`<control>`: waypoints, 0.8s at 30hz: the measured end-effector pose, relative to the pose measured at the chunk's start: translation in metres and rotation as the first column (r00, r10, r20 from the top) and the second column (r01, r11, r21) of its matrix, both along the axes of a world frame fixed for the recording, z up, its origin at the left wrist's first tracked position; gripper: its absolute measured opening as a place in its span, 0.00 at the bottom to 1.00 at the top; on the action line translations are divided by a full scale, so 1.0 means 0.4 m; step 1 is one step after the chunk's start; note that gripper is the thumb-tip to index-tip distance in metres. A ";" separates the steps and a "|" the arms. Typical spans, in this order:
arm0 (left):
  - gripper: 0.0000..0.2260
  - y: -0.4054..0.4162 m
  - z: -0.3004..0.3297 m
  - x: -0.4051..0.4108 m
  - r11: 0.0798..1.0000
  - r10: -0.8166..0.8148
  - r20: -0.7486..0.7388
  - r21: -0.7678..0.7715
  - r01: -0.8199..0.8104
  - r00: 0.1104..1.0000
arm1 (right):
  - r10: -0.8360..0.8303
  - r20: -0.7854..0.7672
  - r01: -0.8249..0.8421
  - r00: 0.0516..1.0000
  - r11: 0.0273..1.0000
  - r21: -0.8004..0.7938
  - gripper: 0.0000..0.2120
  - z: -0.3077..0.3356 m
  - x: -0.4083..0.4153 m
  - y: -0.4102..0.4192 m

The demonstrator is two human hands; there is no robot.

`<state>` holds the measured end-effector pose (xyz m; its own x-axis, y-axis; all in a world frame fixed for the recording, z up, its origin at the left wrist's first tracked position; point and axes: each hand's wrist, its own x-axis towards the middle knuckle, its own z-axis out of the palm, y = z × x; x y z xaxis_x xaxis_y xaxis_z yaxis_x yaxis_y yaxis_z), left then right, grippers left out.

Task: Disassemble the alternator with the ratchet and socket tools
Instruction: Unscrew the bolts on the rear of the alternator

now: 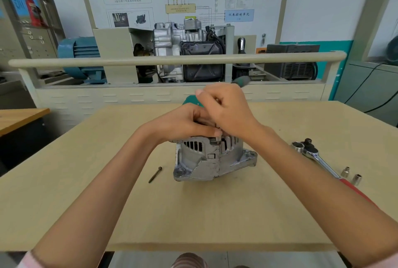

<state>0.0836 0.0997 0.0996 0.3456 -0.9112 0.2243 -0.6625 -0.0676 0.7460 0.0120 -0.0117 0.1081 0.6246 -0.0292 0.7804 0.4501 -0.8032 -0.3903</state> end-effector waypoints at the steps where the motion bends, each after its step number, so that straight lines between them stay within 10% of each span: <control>1: 0.04 -0.001 0.000 -0.001 1.000 0.002 -0.008 0.006 -0.002 1.000 | 0.075 -0.003 -0.075 0.997 0.993 0.086 0.22 0.001 0.001 -0.006; 5: 0.10 0.001 -0.002 0.007 0.996 0.067 -0.036 -0.055 -0.069 0.997 | -0.142 0.023 0.144 0.990 0.984 -0.106 0.16 -0.015 0.001 -0.003; 8: 0.16 -0.009 -0.002 0.011 0.988 0.147 0.085 -0.055 -0.143 0.985 | -0.696 0.122 0.676 0.707 0.616 -0.404 0.12 -0.033 -0.003 0.033; 10: 0.15 -0.010 -0.002 0.007 0.991 0.135 0.134 -0.036 -0.131 0.982 | -0.781 0.148 0.746 0.606 0.495 -0.445 0.16 -0.027 -0.010 0.060; 17: 0.08 0.008 0.004 0.002 0.998 0.037 0.025 -0.061 -0.035 0.999 | -0.175 -0.004 0.172 0.985 0.975 -0.143 0.20 0.004 -0.008 0.029; 21: 0.09 0.010 -0.001 0.009 1.000 0.001 -0.071 -0.026 -0.003 0.997 | 0.137 -0.035 -0.131 0.990 0.981 0.145 0.20 0.009 0.000 0.002; 24: 0.10 0.008 -0.007 0.012 0.996 0.036 -0.067 -0.075 -0.041 0.997 | 0.066 0.034 -0.066 0.997 0.998 0.005 0.18 -0.004 -0.008 -0.001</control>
